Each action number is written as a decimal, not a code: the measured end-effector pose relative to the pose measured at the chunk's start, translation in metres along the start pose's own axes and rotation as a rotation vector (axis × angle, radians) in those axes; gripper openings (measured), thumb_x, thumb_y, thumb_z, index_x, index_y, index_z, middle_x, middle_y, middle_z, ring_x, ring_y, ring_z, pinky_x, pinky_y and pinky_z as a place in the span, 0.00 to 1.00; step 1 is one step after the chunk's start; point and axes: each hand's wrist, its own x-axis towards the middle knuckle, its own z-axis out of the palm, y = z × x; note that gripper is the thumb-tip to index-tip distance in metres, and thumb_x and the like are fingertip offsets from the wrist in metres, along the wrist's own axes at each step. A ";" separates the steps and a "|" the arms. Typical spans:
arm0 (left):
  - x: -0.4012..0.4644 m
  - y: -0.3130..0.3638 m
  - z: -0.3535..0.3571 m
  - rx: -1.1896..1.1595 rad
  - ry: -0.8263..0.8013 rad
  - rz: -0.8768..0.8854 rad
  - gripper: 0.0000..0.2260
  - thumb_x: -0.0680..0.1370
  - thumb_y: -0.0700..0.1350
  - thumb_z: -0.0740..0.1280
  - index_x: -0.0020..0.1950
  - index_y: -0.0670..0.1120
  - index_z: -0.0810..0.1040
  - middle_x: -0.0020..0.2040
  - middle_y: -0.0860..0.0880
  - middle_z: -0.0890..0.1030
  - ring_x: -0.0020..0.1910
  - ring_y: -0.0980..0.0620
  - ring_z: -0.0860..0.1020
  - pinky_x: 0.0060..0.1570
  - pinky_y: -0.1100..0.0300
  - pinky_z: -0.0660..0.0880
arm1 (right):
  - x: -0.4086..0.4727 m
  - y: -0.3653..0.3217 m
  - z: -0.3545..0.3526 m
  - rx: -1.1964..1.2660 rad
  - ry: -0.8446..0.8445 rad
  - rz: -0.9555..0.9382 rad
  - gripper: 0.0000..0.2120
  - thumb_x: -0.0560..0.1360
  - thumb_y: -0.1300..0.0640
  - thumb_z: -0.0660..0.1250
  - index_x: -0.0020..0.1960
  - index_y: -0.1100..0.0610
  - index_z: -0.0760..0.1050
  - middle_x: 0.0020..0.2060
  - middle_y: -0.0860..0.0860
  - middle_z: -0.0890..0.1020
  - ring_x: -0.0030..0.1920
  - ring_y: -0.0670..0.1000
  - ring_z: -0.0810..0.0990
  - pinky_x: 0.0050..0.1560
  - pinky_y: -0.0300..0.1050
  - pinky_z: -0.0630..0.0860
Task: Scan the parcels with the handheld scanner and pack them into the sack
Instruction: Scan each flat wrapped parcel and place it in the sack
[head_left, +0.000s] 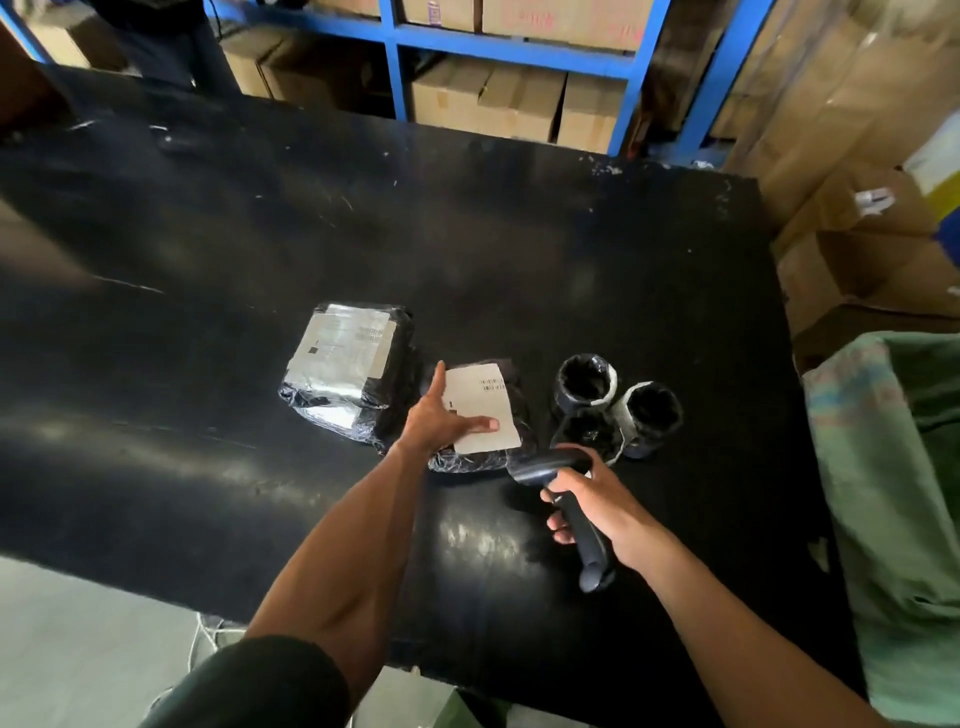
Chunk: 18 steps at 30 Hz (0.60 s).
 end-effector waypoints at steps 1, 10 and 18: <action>-0.003 0.000 0.002 0.000 0.012 0.017 0.65 0.53 0.65 0.83 0.81 0.63 0.49 0.68 0.49 0.77 0.67 0.47 0.76 0.69 0.51 0.71 | 0.000 -0.007 0.002 0.004 0.016 -0.042 0.19 0.77 0.66 0.64 0.65 0.52 0.71 0.40 0.61 0.80 0.28 0.56 0.75 0.27 0.47 0.72; -0.046 -0.008 0.006 0.010 0.252 0.203 0.48 0.59 0.59 0.84 0.75 0.67 0.66 0.60 0.47 0.76 0.52 0.52 0.77 0.57 0.64 0.71 | -0.007 -0.061 0.018 -0.037 0.148 -0.343 0.17 0.78 0.36 0.65 0.61 0.45 0.70 0.38 0.57 0.82 0.24 0.55 0.74 0.27 0.47 0.71; -0.060 -0.008 -0.010 0.005 0.350 0.279 0.49 0.60 0.57 0.84 0.76 0.68 0.64 0.58 0.46 0.71 0.53 0.49 0.76 0.65 0.56 0.73 | -0.019 -0.063 0.030 -0.187 0.216 -0.487 0.16 0.80 0.36 0.60 0.61 0.45 0.68 0.38 0.56 0.81 0.24 0.54 0.75 0.25 0.45 0.71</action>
